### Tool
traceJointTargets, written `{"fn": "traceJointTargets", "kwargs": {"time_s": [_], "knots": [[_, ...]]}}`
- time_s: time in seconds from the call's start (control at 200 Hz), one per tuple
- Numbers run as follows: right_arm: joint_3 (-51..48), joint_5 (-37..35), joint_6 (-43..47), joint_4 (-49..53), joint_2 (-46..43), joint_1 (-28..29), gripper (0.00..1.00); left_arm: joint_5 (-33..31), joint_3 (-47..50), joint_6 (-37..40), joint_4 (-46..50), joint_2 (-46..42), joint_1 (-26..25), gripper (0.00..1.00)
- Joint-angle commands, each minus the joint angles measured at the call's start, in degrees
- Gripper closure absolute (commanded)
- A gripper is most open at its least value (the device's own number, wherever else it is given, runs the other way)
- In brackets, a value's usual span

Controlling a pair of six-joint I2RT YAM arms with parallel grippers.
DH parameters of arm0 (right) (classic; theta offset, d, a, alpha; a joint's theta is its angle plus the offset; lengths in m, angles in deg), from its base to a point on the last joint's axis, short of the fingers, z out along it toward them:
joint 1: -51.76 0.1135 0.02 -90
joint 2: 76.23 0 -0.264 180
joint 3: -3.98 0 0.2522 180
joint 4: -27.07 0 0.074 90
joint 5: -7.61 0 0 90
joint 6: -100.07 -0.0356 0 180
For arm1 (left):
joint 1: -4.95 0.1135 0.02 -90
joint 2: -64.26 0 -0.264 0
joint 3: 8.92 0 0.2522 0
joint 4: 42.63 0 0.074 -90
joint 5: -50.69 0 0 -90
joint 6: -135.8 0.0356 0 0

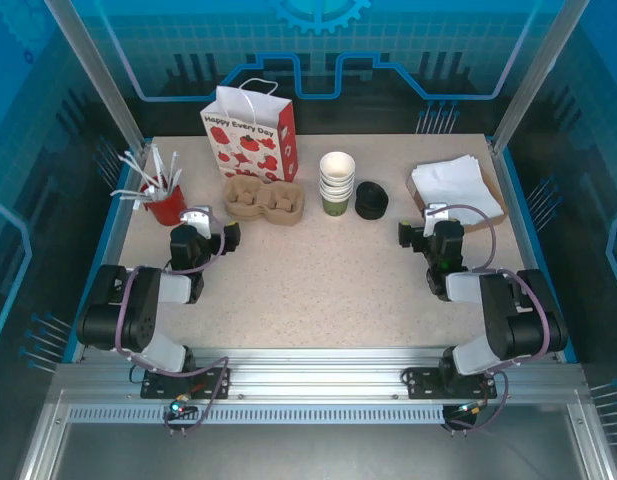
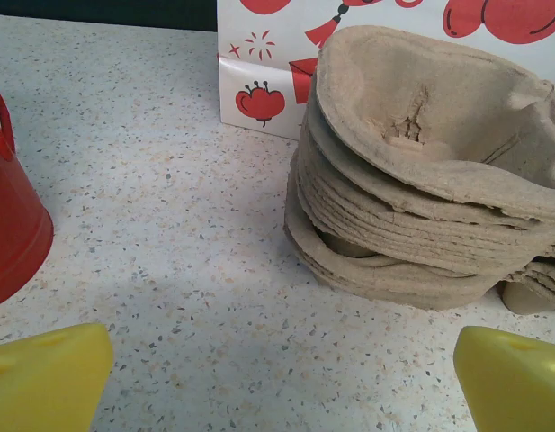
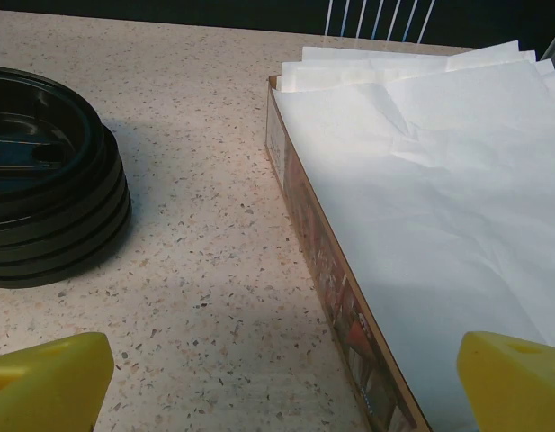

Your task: Pack the takeout coffee

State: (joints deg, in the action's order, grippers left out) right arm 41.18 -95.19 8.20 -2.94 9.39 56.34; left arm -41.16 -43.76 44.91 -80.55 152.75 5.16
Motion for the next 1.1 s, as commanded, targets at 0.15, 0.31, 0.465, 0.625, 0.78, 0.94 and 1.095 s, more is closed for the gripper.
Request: {"fn": "traceJointTargets", "kwargs": {"time_s": [0.15, 0.31, 0.465, 0.625, 0.78, 0.94, 1.095], "knots": [[0.20, 0.32, 0.42, -1.51, 0.49, 0.52, 0.00, 0.70, -1.08, 1.48, -0.26, 0.19, -0.21, 0.01], [0.15, 0.32, 0.39, -1.51, 0.51, 0.59, 0.00, 0.67, -1.07, 1.50, -0.26, 0.26, -0.16, 0.01], [0.19, 0.32, 0.38, -1.50, 0.50, 0.57, 0.00, 0.64, -1.06, 1.44, -0.12, 0.19, -0.20, 0.01], [0.17, 0.32, 0.40, -1.50, 0.49, 0.50, 0.00, 0.33, -1.09, 1.32, 0.04, 0.20, -0.20, 0.01], [0.18, 0.32, 0.40, -1.54, 0.42, 0.51, 0.00, 0.14, -1.08, 1.32, 0.12, 0.20, -0.21, 0.01], [1.22, -3.44, 0.52, 3.76, -3.82, 1.71, 0.00, -2.70, 3.10, 0.67, -5.15, -3.18, -0.21, 0.01], [3.42, -12.80, -6.67, 17.48, -16.87, 1.80, 0.00, -4.92, 6.06, -0.11, 0.38, -15.95, -0.27, 0.01]]}}
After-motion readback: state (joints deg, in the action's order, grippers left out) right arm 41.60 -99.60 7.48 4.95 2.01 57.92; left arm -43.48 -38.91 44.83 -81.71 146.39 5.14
